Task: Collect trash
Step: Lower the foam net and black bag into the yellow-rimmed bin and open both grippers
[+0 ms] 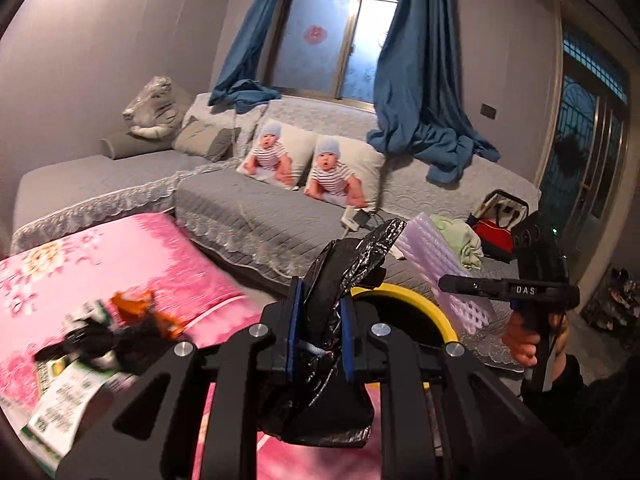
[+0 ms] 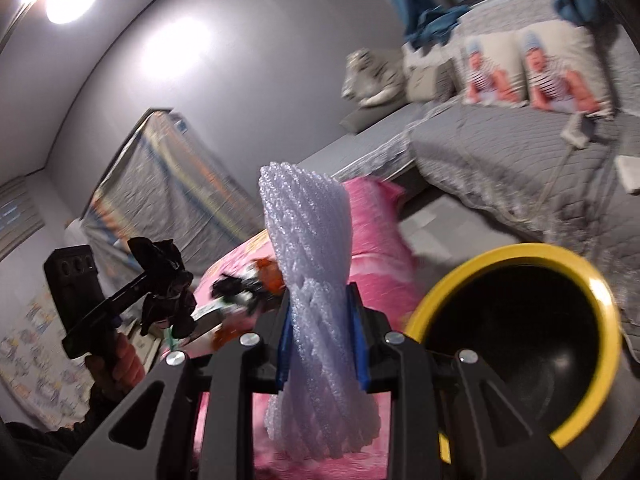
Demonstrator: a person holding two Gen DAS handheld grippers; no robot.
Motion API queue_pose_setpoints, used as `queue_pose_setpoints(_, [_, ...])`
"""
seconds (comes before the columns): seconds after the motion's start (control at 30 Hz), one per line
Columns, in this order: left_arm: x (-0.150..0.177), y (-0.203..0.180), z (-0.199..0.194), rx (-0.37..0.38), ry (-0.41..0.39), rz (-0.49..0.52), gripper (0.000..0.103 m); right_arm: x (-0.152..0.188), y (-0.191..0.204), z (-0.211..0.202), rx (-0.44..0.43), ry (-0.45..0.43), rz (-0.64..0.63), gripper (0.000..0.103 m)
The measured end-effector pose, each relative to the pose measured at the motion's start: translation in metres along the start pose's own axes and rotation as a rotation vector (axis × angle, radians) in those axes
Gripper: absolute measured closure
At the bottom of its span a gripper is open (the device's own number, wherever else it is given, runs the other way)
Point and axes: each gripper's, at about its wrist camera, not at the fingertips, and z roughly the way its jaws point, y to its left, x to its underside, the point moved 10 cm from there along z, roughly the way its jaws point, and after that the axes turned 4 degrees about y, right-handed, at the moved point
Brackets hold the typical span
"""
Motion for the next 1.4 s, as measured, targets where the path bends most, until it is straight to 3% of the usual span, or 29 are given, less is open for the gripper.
queue_pose_setpoints(0.2, [-0.007, -0.035, 0.069, 0.035, 0.059, 0.039, 0.087, 0.001, -0.046, -0.022, 0.158, -0.071, 0.05, 0.08])
queue_pose_setpoints(0.5, [0.016, -0.064, 0.175, 0.088, 0.188, 0.025, 0.087, 0.024, -0.114, -0.005, 0.328, -0.03, 0.164, 0.08])
queue_pose_setpoints(0.87, [0.064, -0.057, 0.262, 0.06, 0.348, -0.057, 0.087, 0.068, -0.165, 0.033, 0.417, 0.1, 0.291, 0.079])
queue_pose_setpoints(1.13, [0.073, -0.063, 0.279, 0.067, 0.367, -0.067, 0.086, 0.079, -0.181, 0.037, 0.455, 0.119, 0.331, 0.079])
queue_pose_setpoints(1.23, [0.072, -0.063, 0.277, 0.071, 0.362, -0.074, 0.073, 0.078, -0.183, 0.031, 0.486, 0.105, 0.338, 0.074])
queue_pose_setpoints(1.3, [0.07, -0.061, 0.275, 0.064, 0.351, -0.089, 0.039, 0.077, -0.186, 0.027, 0.507, 0.101, 0.348, 0.068])
queue_pose_setpoints(1.4, [0.067, -0.054, 0.27, 0.051, 0.33, -0.111, 0.035, 0.076, -0.19, 0.023, 0.512, 0.09, 0.363, 0.061])
